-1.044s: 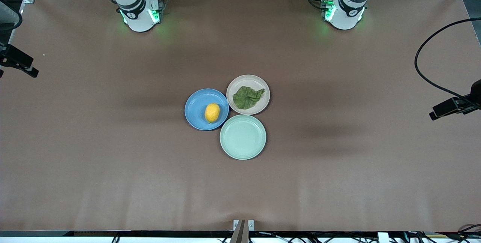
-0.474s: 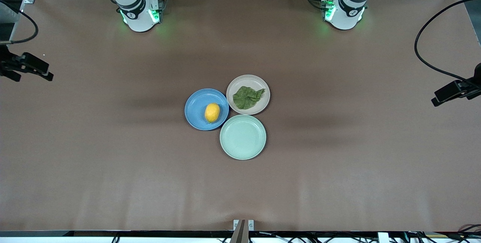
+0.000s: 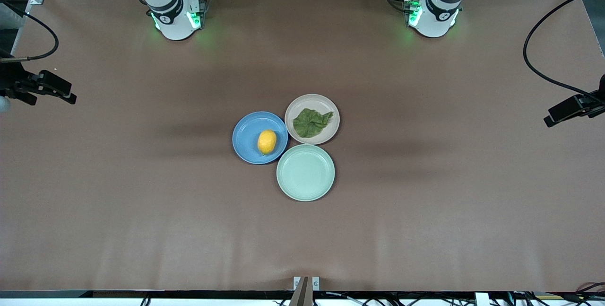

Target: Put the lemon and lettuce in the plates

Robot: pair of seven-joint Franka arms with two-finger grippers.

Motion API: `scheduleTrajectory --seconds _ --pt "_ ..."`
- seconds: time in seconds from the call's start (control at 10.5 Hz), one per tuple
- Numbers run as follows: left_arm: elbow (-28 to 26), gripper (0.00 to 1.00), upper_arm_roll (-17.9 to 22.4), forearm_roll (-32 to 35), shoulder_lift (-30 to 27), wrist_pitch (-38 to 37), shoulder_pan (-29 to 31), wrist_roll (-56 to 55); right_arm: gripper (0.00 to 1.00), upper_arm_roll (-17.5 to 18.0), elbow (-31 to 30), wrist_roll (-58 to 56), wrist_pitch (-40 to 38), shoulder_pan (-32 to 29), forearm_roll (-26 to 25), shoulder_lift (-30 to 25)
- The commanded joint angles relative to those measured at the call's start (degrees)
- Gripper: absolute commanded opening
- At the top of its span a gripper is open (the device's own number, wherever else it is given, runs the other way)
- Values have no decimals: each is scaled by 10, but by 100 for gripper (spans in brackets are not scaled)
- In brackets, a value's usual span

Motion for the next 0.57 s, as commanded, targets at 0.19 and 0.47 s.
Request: scheduleTrajectory --seconds 0.19,0.47 --pt "-7 100 13 -3 -8 -6 -8 18 100 3 -14 -8 6 0 9 -16" --pt "-7 100 14 -8 -6 -5 -2 22 100 3 -14 -9 -1 2 9 -16"
